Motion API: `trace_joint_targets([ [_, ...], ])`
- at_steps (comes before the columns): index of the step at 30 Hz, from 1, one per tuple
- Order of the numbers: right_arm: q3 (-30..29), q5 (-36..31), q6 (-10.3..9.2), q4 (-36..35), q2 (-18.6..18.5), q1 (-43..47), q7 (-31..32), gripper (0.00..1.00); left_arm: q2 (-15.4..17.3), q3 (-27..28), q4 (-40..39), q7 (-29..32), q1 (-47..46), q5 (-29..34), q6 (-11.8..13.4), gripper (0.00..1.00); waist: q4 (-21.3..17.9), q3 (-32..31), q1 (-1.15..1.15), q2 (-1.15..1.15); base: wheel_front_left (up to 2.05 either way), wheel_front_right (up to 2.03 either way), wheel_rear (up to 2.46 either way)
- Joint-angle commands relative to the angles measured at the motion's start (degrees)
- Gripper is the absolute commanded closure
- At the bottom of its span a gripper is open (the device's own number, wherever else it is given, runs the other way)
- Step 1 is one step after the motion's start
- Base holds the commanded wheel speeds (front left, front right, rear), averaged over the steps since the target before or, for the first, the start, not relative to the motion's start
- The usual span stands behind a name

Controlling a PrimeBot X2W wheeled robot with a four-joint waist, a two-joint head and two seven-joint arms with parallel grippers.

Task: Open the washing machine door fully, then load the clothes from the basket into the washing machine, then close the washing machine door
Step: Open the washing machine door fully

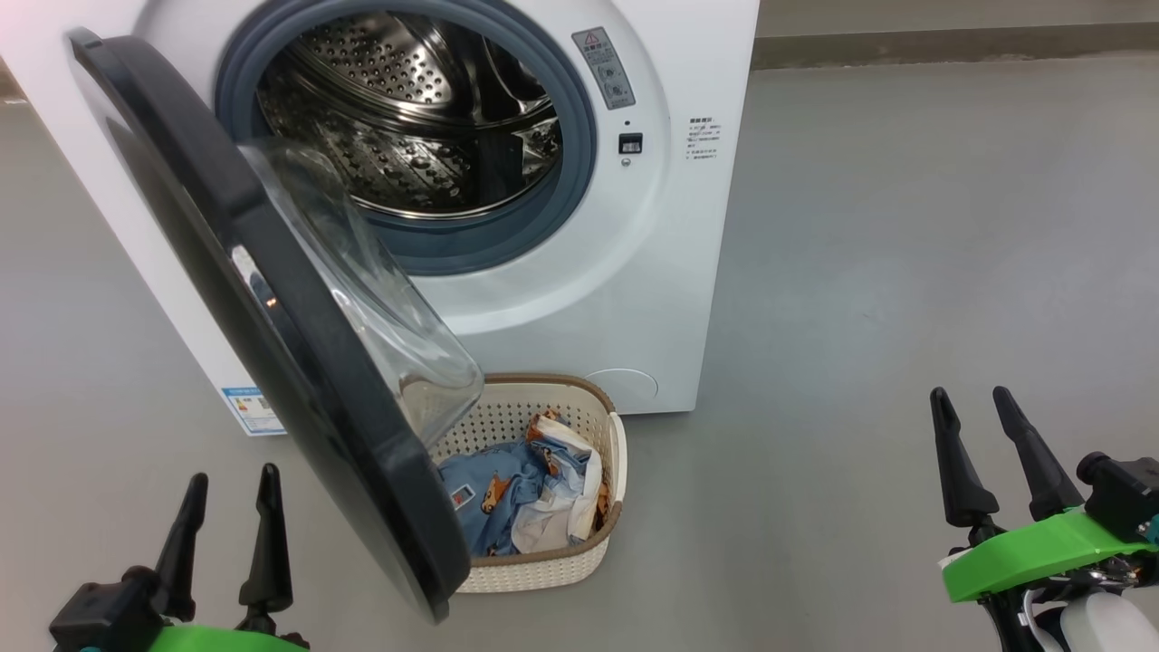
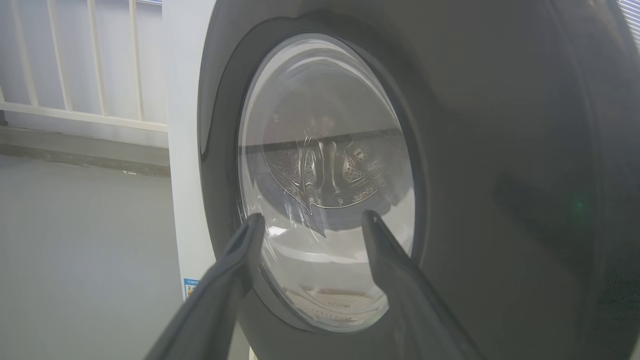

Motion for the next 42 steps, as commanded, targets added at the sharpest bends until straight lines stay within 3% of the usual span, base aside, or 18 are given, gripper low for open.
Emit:
trace_joint_targets([
  [1,0.8,-1.3,0.44,-1.0,-0.6,-0.5,-0.7,0.0,1.1,1.8,-1.7,-0.4,-1.3,0.1,0.0,0.0,-0.1,0.1,0.0,0.0,0.0,0.0,0.0],
  [14,-0.9,-6.9,0.44,0.4,0.6,-0.6,-0.7,0.0,1.4,1.4,-1.7,-0.4,-1.5,0.0,0.0,0.0,-0.2,0.1,0.0,0.0,0.0,0.0,0.0],
  [42,-0.7,-6.4,0.44,3.0,0.8,-1.6,-0.7,0.0,1.4,1.2,-1.2,-0.4,-2.0,-0.1,0.0,0.0,0.1,-0.3,0.0,0.0,0.0,0.0,0.0],
])
